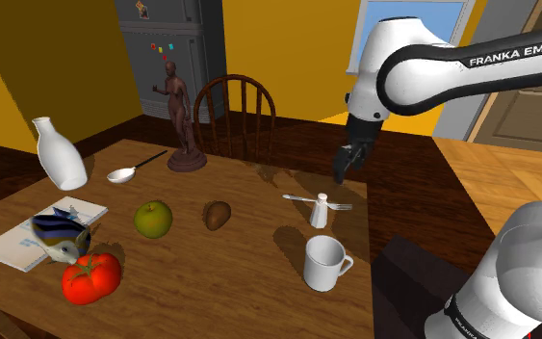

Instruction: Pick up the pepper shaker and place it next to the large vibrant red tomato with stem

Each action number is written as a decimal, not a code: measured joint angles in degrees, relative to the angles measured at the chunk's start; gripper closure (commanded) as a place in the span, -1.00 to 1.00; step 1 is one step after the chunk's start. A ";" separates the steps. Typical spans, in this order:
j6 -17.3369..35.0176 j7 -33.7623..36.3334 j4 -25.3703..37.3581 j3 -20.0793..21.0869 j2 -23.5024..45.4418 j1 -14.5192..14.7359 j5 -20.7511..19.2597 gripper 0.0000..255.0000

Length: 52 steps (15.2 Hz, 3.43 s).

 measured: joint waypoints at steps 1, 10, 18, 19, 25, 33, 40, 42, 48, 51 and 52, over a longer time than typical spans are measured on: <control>2.49 -0.67 -1.11 -0.12 1.25 0.27 0.17 -1.00; 20.20 -6.73 -3.41 -1.89 15.82 1.82 1.46 -1.00; 25.69 -7.07 -5.13 -1.84 19.52 2.11 1.89 -1.00; 25.74 -7.07 -5.17 -1.84 19.53 2.11 1.90 -1.00; 25.79 -7.08 -5.18 -1.84 19.53 2.11 1.90 1.00; 25.43 -7.02 -5.03 -1.82 19.34 2.11 1.88 1.00; 19.39 -6.57 -2.64 -1.76 15.66 1.92 1.47 1.00; 17.71 -6.53 -2.00 -1.81 14.61 1.84 1.36 1.00; 12.09 -6.05 1.40 -1.69 12.38 1.79 1.13 1.00; 9.39 -5.90 2.97 -1.69 11.26 1.75 1.02 1.00; 8.58 -5.90 3.53 -1.72 11.01 1.72 0.98 1.00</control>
